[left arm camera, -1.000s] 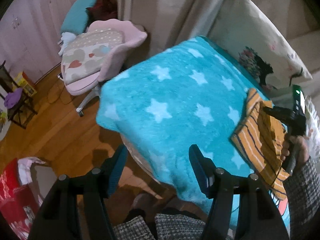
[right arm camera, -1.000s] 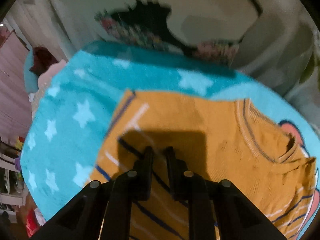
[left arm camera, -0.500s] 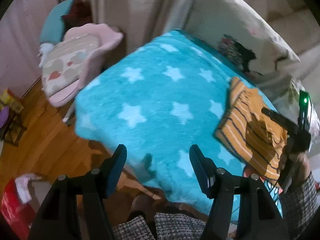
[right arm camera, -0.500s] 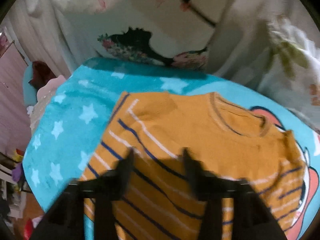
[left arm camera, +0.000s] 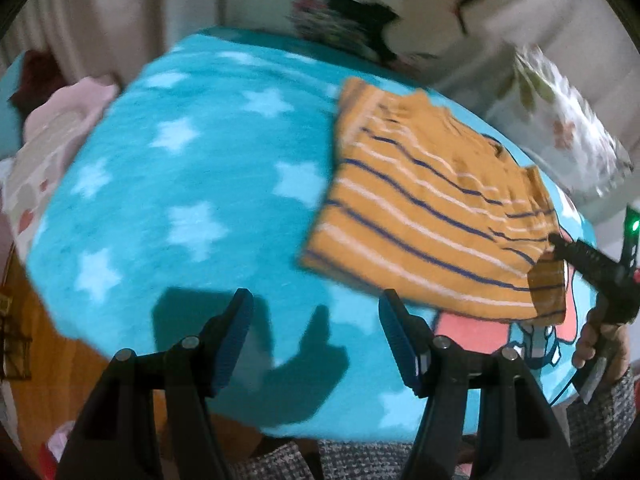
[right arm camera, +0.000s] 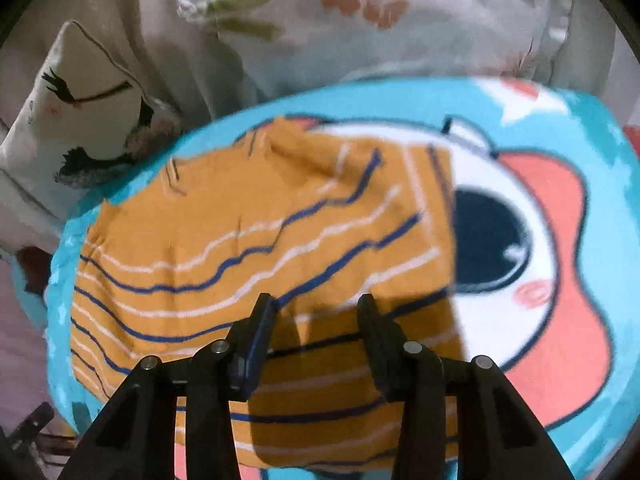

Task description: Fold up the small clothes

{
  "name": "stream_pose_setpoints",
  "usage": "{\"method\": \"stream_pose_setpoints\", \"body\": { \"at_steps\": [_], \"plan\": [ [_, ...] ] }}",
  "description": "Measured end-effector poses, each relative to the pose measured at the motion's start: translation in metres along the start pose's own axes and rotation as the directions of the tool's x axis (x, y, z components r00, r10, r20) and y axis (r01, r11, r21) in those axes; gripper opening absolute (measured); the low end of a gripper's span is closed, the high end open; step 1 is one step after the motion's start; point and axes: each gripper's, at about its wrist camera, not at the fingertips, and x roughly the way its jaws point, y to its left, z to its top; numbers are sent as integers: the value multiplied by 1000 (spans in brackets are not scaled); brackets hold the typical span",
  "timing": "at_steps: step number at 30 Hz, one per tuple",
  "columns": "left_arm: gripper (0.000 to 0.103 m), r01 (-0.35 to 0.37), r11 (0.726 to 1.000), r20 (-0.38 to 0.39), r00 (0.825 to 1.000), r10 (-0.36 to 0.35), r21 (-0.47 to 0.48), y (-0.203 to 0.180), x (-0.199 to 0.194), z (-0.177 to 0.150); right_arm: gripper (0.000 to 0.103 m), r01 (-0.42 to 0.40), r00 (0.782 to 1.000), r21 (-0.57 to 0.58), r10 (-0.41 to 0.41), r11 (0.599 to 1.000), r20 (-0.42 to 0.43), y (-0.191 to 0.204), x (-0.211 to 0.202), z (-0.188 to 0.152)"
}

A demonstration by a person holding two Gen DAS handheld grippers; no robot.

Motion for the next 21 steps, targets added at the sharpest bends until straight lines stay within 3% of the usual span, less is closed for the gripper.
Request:
{"method": "stream_pose_setpoints", "body": {
  "at_steps": [4,8,14,15,17,21],
  "plan": [
    [64,0,999,-14,1000,1,49,-28,29,15,46,-21,999,-98,25,995,34,20,-6,24],
    [64,-31,999,-42,999,33,44,-43,64,34,46,-28,1000,-179,30,983,10,39,26,60],
    [64,-76,995,-92,993,71,-58,-33,90,49,44,64,997,-97,-69,993,-43,-3,83,104],
    [64,-84,995,-94,993,78,-61,-34,88,50,45,82,996,-82,-86,993,-39,-11,82,107],
    [64,-113,992,-74,991,109,-52,-42,78,51,45,38,999,-43,-39,998,-37,-25,68,109],
    [64,-152,988,-14,988,152,4,-67,65,50,45,-58,998,-113,56,992,-25,-21,22,90]
  ]
}}
